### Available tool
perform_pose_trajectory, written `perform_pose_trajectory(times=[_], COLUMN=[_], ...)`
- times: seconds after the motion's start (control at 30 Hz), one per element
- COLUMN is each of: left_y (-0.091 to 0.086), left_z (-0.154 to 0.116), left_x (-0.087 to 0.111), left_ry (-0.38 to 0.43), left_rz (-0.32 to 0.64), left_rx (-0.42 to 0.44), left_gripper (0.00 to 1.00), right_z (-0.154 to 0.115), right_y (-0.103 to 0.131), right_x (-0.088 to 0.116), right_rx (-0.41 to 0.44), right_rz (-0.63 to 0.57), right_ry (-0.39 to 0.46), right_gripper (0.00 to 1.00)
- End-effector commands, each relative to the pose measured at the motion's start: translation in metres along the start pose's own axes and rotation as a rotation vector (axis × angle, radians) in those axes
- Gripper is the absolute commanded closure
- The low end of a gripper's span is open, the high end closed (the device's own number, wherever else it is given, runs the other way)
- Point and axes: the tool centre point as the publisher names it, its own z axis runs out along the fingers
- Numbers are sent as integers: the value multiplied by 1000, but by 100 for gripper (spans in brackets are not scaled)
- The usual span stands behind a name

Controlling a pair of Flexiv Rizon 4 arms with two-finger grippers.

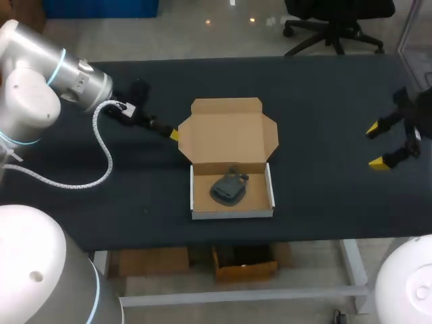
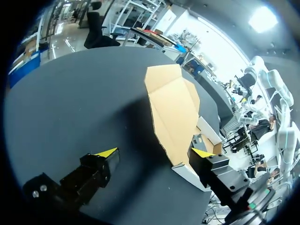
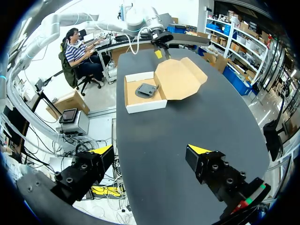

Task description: Assemble the packaging by folding the flat box into shape, placing the metal phone stand inside, and closing the box properly

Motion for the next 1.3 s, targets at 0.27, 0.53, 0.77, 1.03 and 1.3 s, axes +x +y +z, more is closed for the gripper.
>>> perform_pose_trajectory(times=[0.27,0.53,0.77,1.03,1.3], left_y=[-9,-8,-9,-8,-7], left_z=[31,48,57,64,64], left_x=[4,17,26,43,54], left_ry=[218,299,333,343,347], left_rz=[35,39,34,37,43], left_rx=[12,30,34,31,31], left_gripper=[0,5,20,46,55], right_z=[-1,-1,-1,-1,-1], right_y=[0,0,0,0,0], right_x=[1,1,1,1,1], right_rx=[-2,-2,-2,-2,-2], right_rz=[-1,-1,-1,-1,-1], right_ry=[-1,-1,-1,-1,-1], right_gripper=[0,0,0,0,0])
